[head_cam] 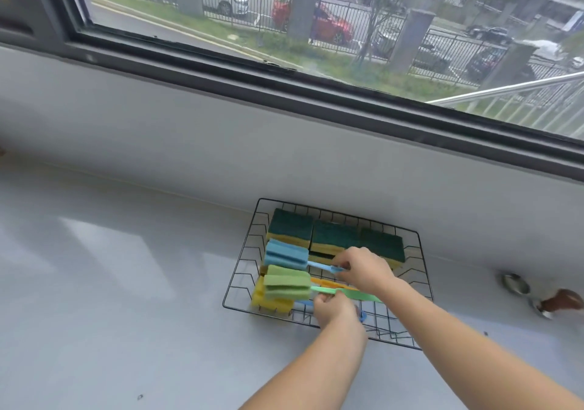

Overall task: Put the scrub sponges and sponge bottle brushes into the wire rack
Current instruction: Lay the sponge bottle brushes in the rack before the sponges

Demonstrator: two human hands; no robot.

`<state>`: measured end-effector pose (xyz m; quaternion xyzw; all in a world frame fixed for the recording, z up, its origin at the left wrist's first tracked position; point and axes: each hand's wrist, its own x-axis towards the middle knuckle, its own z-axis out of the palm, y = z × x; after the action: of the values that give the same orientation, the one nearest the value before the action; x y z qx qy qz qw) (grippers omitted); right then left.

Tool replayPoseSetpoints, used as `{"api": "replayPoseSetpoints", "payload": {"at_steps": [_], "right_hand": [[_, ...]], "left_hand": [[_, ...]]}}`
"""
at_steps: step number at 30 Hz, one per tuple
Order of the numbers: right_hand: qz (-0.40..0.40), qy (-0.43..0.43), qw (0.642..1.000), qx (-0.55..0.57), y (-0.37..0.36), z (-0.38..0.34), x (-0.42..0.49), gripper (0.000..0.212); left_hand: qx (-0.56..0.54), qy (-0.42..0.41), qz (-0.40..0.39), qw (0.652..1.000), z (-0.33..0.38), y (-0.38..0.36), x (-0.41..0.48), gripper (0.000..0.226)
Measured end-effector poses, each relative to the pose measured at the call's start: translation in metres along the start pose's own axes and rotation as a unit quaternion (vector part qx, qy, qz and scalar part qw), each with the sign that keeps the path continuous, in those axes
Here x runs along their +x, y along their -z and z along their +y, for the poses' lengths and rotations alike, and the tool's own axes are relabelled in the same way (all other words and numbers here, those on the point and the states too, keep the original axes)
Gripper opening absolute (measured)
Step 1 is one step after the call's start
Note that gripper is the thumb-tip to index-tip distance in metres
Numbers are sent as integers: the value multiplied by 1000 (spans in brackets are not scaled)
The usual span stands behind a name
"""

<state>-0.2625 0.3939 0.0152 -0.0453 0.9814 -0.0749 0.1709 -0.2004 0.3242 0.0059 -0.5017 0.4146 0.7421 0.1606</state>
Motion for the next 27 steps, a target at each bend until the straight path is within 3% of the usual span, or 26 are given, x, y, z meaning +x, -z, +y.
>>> {"api": "replayPoseSetpoints", "payload": {"at_steps": [7,13,17,27], "right_hand": [[-10,-17,1000,9,-25,7,2,31],[-13,-37,999,7,-35,6,-1,24],[-28,-33,999,2,-41,8,-5,29],[-29,-30,999,19,-31,0,-23,38]], "left_hand": [[-58,123,-107,985,17,7,11,17],[-50,159,-137,977,23,10,10,19],[-55,174,-138,974,23,12,12,33],[-107,197,-177,958,33,19,8,33]]}}
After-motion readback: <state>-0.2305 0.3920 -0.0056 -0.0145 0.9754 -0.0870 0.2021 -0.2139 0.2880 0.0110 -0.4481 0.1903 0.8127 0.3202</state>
